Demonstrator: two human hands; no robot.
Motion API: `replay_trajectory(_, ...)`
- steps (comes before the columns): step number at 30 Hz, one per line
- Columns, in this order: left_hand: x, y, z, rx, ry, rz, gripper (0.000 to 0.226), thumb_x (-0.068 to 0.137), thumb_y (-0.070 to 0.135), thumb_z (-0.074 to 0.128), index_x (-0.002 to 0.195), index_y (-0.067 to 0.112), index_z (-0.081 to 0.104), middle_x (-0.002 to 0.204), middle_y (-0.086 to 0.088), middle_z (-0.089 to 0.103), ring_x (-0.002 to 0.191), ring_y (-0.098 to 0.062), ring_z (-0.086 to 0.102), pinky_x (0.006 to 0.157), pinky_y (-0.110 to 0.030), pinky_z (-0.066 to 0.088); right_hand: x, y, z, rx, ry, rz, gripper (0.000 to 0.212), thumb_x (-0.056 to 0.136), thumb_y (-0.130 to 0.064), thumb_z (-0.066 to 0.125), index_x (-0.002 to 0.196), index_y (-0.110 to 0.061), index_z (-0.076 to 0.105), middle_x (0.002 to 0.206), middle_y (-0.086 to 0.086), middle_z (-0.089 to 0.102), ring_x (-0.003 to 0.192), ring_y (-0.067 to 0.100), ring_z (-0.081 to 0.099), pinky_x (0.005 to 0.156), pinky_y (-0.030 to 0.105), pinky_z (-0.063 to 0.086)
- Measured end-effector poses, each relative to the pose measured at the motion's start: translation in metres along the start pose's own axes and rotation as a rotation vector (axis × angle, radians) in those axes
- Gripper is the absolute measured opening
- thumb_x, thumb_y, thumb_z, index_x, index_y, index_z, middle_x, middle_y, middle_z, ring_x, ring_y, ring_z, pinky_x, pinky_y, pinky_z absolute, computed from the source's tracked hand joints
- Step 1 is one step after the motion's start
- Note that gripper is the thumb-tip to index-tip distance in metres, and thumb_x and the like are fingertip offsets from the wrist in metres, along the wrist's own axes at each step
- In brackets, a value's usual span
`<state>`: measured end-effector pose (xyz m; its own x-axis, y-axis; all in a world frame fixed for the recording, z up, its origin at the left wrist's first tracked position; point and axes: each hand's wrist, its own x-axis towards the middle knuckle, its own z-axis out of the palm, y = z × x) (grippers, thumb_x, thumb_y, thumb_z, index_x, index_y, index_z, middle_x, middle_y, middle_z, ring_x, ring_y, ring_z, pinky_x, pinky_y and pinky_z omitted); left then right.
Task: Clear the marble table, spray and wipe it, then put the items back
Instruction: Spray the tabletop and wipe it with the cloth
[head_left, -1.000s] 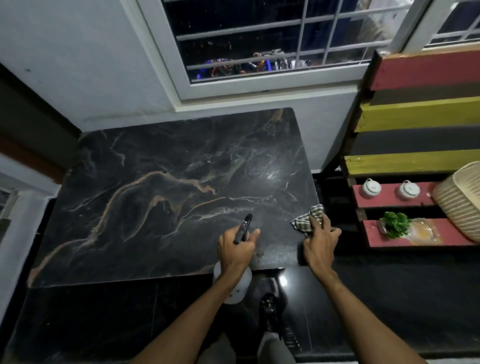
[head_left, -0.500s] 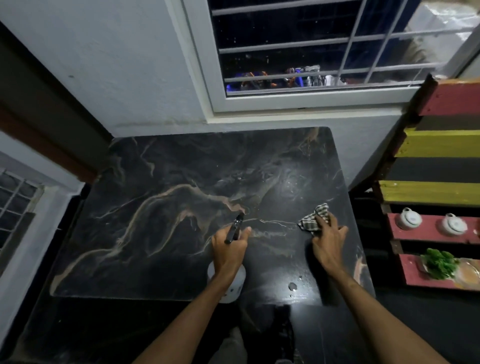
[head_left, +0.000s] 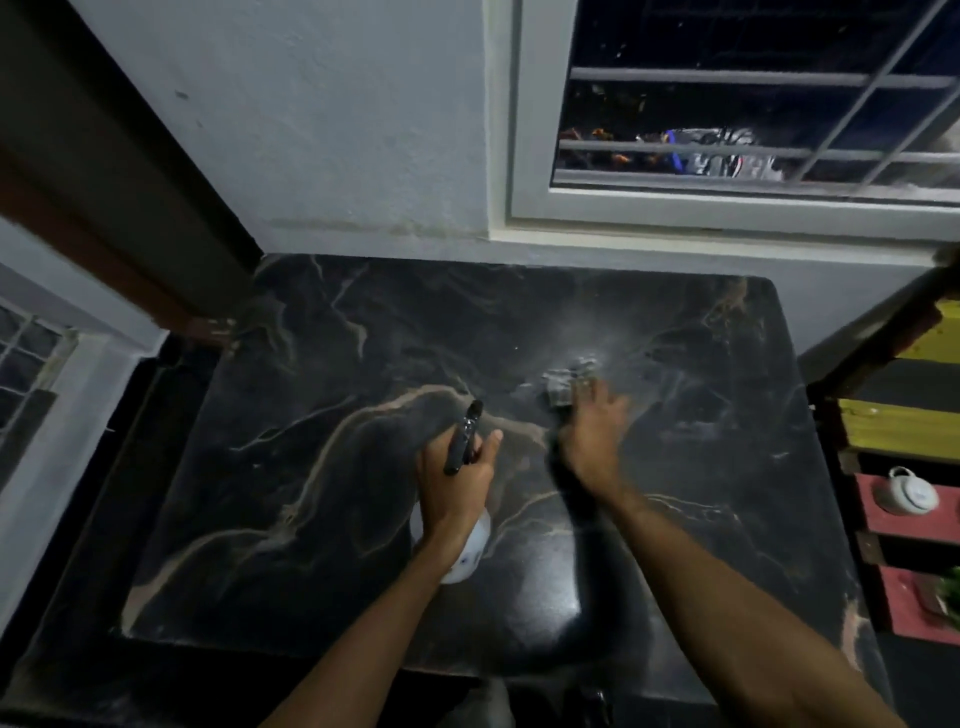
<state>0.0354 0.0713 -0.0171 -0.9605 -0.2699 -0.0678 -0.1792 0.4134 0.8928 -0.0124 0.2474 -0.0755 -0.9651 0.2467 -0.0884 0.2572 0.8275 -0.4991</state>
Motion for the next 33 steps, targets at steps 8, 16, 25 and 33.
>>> replay_trajectory(8,0.047,-0.022,-0.035,0.024,0.067,0.017,0.040,0.087,0.019,0.077,0.057,0.008,0.053,0.049,-0.001,0.054,0.054,-0.016,0.056,0.057,-0.009,0.039,0.028,-0.070,0.039,-0.033,-0.076,-0.181,0.071,0.081,-0.001,0.052,0.148,-0.022,0.042,0.158,0.003,0.031,0.111,0.028,0.040,0.097,0.037,0.038)
replay_trajectory(16,0.055,-0.019,-0.029,0.022,0.025,0.089,0.037,0.085,0.015,0.077,0.058,0.010,0.053,0.052,0.000,0.055,0.055,-0.016,0.055,0.059,-0.011,0.041,0.050,-0.032,0.020,-0.070,-0.046,-0.136,0.070,0.075,-0.003,0.057,0.143,-0.020,0.051,0.154,0.008,0.041,0.110,0.035,0.046,0.097,0.037,0.034)
replay_trajectory(25,0.026,0.032,0.073,-0.038,-0.300,0.028,0.032,0.080,0.022,0.084,0.062,0.011,0.060,0.060,-0.002,0.065,0.054,-0.009,0.061,0.053,-0.013,0.046,0.016,0.146,-0.078,-0.085,0.057,0.199,0.065,0.069,0.003,0.061,0.133,-0.013,0.060,0.149,0.016,0.046,0.109,0.044,0.051,0.096,0.043,0.036)
replay_trajectory(33,-0.002,0.111,0.197,0.030,-0.294,0.017,0.049,0.082,0.027,0.080,0.050,0.018,0.044,0.050,0.004,0.048,0.066,-0.025,0.054,0.063,-0.034,0.045,0.002,0.216,-0.112,-0.116,0.006,0.089,0.083,0.062,0.003,0.059,0.141,-0.020,0.053,0.154,0.008,0.039,0.100,0.031,0.043,0.093,0.039,0.044)
